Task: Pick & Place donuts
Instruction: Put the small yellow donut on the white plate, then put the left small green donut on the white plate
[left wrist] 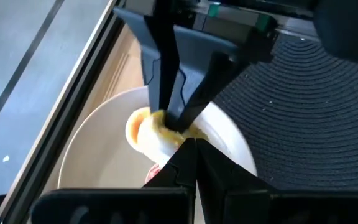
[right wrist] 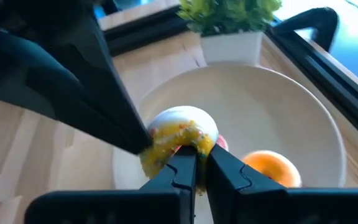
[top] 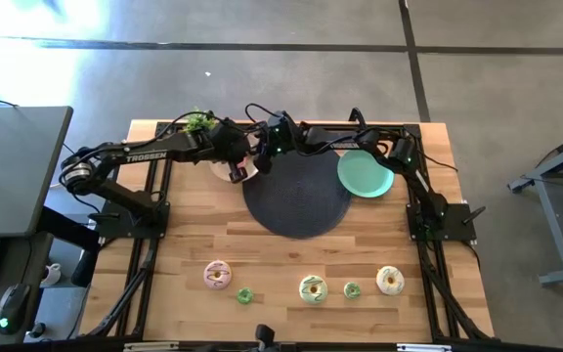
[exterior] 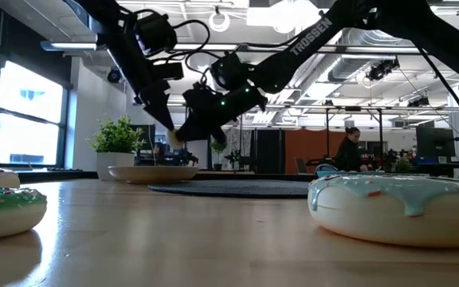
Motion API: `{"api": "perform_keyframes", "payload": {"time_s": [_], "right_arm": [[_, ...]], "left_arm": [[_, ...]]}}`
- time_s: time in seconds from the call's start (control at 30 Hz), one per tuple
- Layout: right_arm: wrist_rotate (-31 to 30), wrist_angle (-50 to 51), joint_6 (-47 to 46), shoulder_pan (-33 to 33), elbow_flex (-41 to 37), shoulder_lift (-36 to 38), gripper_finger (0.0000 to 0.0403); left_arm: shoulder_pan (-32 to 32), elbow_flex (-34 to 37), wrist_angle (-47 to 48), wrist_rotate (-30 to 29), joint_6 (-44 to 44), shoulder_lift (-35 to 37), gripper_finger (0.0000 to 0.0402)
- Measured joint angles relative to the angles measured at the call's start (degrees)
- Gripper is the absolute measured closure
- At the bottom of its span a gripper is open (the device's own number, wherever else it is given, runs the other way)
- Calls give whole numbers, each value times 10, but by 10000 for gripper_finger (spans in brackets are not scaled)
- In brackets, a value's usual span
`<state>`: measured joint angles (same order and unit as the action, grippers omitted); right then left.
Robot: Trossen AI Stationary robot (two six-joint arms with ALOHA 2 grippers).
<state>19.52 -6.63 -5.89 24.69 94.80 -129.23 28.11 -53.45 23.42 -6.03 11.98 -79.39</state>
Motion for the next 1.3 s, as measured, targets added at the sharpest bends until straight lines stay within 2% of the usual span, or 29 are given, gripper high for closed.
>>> {"api": "perform_keyframes", "payload": {"time_s": [0.1, 0.2, 0.33, 0.57, 0.83, 1.0, 1.17, 1.3], "right_arm": [[25, -11, 16, 0, -1, 0, 378], [20, -11, 47, -3, -1, 0, 364], [8, 2, 48, -2, 0, 0, 332], [51, 32, 44, -4, 0, 1, 275], [0, 104, 46, -3, 0, 19, 263], [-6, 235, 105, -8, 0, 74, 263], [-34, 368, 163, -46, 0, 132, 263], [-83, 478, 187, -84, 0, 172, 263]], "left_arm": [[0, -1, -3, 2, 1, -14, 401], [0, -1, 6, -11, -2, -21, 401], [0, 0, 20, -62, 0, -22, 401], [1, 0, 45, -78, -16, -22, 401], [0, 0, 74, -64, -36, -22, 401], [-5, 0, 90, 5, -37, -2, 401], [-33, 0, 101, 73, -39, 36, 401], [-76, -1, 100, 192, -87, 70, 401]]}}
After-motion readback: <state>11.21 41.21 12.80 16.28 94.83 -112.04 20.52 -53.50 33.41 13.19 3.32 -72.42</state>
